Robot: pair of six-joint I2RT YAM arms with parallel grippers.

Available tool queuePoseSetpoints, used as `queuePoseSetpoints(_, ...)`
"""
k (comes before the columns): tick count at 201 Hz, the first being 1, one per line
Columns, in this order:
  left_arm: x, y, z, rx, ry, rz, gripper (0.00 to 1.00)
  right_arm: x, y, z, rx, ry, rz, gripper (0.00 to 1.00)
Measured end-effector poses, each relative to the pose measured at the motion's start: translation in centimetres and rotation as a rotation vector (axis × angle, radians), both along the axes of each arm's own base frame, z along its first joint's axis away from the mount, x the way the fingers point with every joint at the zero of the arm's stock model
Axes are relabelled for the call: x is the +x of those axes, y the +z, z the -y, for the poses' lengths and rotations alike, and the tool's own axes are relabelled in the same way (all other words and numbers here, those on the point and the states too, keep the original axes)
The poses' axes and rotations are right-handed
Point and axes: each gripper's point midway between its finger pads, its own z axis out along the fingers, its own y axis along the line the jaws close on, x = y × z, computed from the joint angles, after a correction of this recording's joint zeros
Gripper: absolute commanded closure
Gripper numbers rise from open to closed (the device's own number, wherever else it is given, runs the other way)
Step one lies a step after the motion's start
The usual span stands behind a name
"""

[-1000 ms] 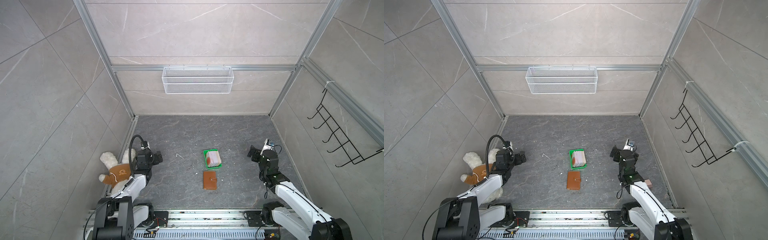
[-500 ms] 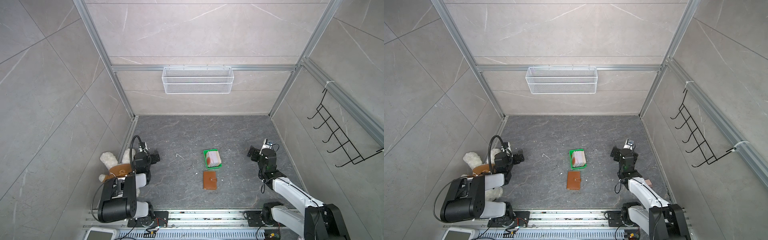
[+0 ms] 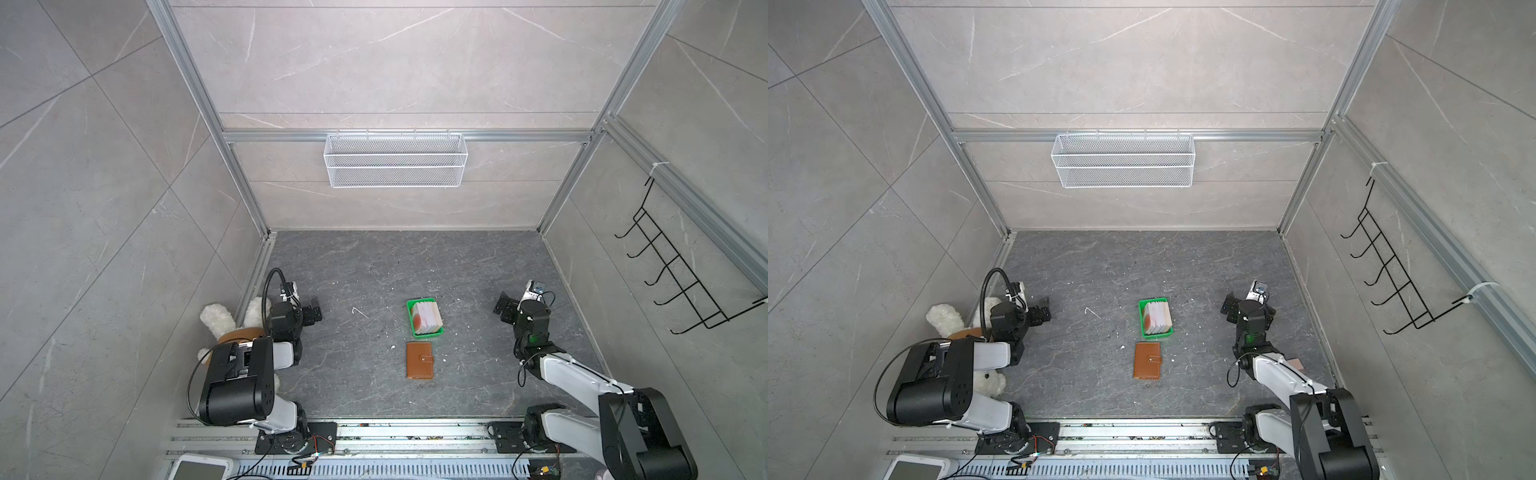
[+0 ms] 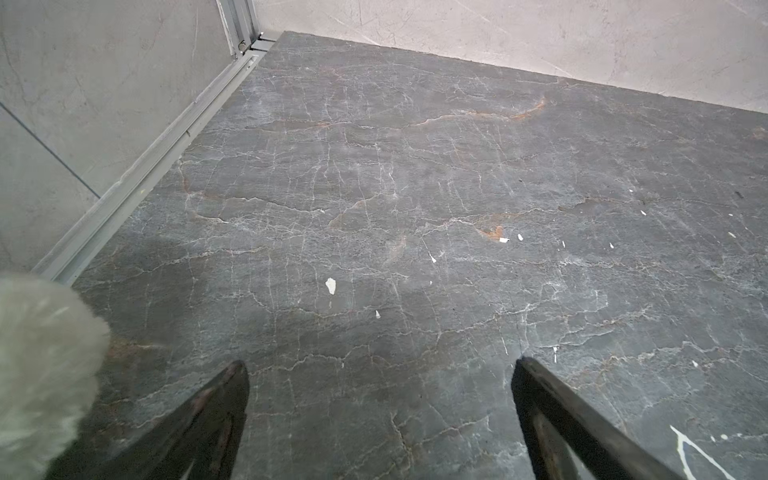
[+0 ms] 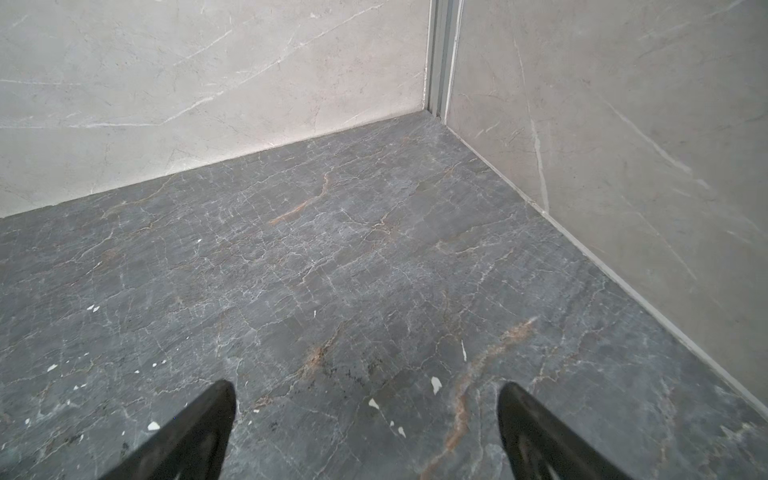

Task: Put the credit cards into the card holder

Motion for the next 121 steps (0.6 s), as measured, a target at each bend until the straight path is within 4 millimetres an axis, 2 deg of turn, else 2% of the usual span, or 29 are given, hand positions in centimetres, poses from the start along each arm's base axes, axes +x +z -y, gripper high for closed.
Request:
queuePoseSetpoints(36, 0.0, 0.0, 0.0, 0.000, -0.002, 0.000, 0.00, 0.6, -1.0, 0.1, -0.025, 0.001, -0.010, 0.00)
queuePoseSetpoints(121, 0.0, 0.0, 0.0, 0.003, -0.003, 0.000, 0.00, 1.0, 0.0, 0.3, -0.050, 0.001, 0.046, 0.00)
